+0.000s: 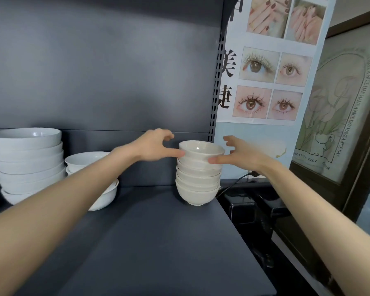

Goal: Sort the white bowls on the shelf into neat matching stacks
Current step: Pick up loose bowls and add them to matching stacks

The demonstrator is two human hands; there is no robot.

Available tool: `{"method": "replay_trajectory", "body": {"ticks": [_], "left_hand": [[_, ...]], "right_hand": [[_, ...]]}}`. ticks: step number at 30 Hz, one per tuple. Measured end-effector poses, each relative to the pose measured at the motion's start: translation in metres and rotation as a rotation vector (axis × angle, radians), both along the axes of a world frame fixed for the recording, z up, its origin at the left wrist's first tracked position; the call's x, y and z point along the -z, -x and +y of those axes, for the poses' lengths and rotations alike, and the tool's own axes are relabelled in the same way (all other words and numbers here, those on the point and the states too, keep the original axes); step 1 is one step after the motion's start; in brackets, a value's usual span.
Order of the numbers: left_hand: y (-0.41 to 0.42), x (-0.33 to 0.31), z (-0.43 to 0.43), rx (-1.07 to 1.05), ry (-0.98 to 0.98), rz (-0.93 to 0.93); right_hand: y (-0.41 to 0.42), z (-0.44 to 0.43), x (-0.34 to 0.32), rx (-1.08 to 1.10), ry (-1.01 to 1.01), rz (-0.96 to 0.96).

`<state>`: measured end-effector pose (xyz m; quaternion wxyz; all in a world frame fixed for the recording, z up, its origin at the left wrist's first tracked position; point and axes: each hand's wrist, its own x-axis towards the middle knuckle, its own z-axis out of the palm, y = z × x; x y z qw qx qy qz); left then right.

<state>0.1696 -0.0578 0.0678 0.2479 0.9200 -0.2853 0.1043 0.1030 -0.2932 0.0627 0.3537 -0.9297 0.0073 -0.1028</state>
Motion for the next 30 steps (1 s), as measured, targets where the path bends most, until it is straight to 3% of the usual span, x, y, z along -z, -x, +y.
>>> {"method": "replay_trajectory", "body": {"ticks": [6,10,19,30], "left_hand": [[0.039,-0.036,0.063,-0.116,-0.31,-0.293],[0.073,-0.041,0.124,-0.212,-0.397,-0.416],[0.156,-0.004,0.3,-0.429,-0.415,-0.528],[0.237,0.021,0.464,-0.584,-0.381,-0.402]], "right_hand": [[0.015,0.056,-0.035,-0.058,0.339,-0.241],[0.021,0.121,-0.04,-0.102,0.496,-0.324],[0.068,0.293,-0.015,-0.208,0.481,-0.395],[0.103,0.46,0.013,-0.382,0.445,-0.356]]}}
